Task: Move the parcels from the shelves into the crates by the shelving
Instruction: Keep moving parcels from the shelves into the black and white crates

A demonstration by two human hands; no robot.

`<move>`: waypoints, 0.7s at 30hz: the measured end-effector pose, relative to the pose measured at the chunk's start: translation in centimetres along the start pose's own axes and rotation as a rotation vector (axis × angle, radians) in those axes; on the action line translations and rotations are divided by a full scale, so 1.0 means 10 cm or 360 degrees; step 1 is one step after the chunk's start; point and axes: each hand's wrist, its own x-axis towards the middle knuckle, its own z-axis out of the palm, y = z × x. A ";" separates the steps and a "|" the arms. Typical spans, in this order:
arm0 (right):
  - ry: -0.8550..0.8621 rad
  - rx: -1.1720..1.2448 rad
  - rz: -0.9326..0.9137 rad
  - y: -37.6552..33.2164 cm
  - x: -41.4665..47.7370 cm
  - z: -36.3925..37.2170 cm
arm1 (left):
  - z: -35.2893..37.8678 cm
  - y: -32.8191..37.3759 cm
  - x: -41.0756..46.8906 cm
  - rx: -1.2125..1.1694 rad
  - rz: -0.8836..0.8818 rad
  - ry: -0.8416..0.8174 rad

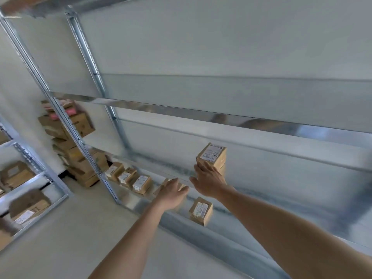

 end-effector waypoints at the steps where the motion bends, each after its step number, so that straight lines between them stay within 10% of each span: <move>1: 0.0033 0.0029 0.0033 0.03 0.07 0.02 | -0.03 0.01 0.07 -0.0024 0.0017 -0.0028; 21: 0.0382 0.0992 0.0795 1.01 1.42 0.19 | -0.19 0.30 2.07 -0.0493 0.0093 -0.0336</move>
